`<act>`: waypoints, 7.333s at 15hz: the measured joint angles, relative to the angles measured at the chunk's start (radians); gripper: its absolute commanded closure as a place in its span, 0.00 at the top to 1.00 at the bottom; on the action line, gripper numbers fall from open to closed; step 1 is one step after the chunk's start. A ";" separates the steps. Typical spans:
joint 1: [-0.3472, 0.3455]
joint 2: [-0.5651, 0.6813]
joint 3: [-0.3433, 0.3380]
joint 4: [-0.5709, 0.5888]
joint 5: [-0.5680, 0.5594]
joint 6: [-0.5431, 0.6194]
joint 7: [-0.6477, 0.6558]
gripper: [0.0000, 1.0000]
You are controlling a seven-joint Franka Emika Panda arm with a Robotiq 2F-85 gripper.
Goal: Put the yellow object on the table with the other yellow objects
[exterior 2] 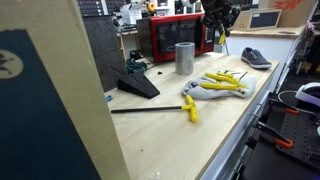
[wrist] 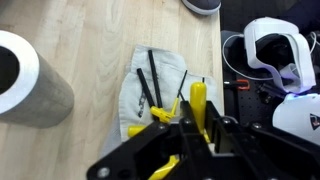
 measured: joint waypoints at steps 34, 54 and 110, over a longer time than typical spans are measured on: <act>0.031 -0.083 -0.003 -0.254 -0.161 0.060 0.218 0.49; 0.032 -0.161 -0.024 -0.160 0.091 0.125 0.317 1.00; -0.059 0.050 -0.091 -0.412 -0.341 0.362 0.190 1.00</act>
